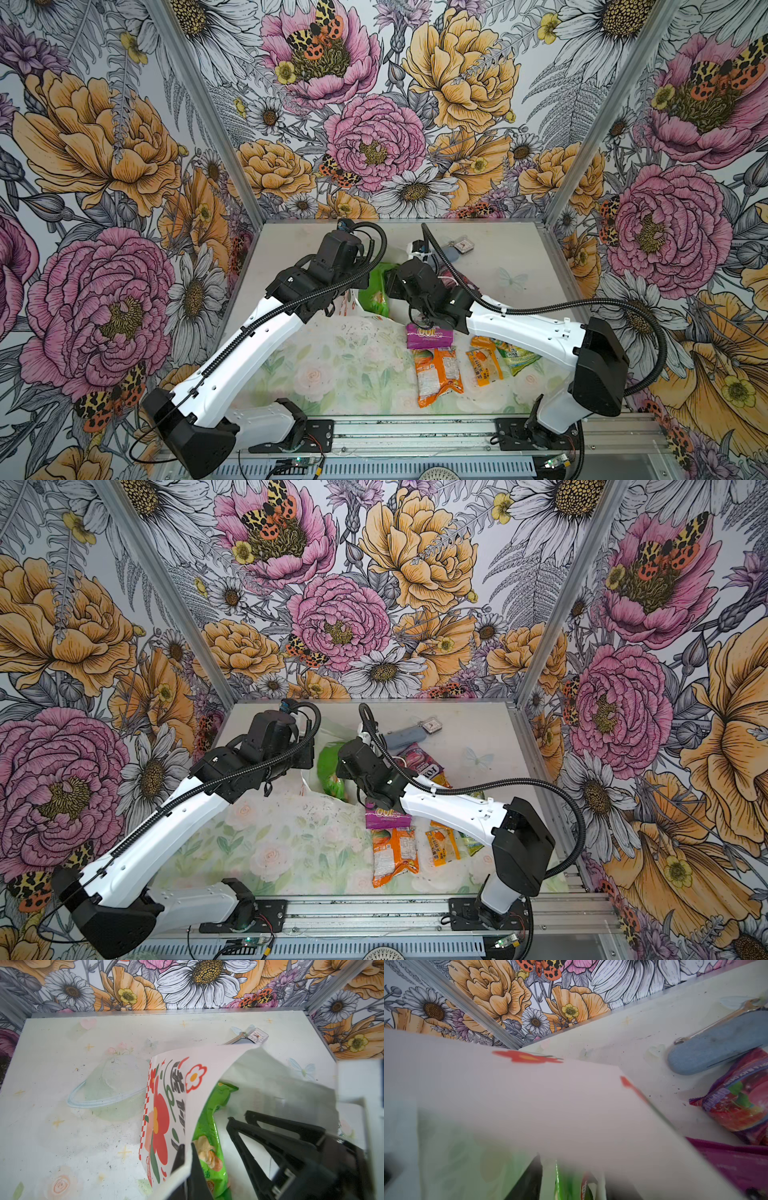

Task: Place the snacks into the paper bag
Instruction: 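Open the right gripper, release the chip bag, and withdraw from the paper bag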

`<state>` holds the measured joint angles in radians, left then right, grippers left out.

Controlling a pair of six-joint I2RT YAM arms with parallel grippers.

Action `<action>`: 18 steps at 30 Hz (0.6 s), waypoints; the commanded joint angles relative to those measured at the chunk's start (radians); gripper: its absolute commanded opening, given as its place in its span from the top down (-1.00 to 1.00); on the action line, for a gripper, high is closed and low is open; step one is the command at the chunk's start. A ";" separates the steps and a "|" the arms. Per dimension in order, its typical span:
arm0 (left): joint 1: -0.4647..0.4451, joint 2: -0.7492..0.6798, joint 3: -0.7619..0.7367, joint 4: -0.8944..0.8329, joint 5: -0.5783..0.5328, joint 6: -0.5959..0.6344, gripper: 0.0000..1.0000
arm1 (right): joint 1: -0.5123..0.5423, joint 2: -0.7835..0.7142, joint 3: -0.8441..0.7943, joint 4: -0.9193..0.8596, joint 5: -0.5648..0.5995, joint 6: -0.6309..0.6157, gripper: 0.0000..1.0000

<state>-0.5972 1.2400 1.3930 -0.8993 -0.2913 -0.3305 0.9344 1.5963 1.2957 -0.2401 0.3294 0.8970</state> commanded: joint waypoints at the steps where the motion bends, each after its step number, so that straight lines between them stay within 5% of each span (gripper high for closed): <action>1: 0.069 0.018 0.067 -0.070 -0.001 0.004 1.00 | -0.008 -0.087 0.055 -0.018 -0.108 -0.071 -0.12; 9: 0.206 0.029 0.131 -0.183 0.055 0.025 1.00 | -0.010 -0.254 0.040 -0.016 -0.214 -0.207 -0.14; 18: 0.292 -0.003 0.119 -0.237 0.106 0.074 1.00 | -0.077 -0.548 -0.224 -0.020 -0.038 -0.267 -0.31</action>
<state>-0.3008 1.2713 1.5055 -1.1255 -0.2226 -0.2840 0.8917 1.1133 1.1667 -0.2398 0.2077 0.6643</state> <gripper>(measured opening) 0.050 0.642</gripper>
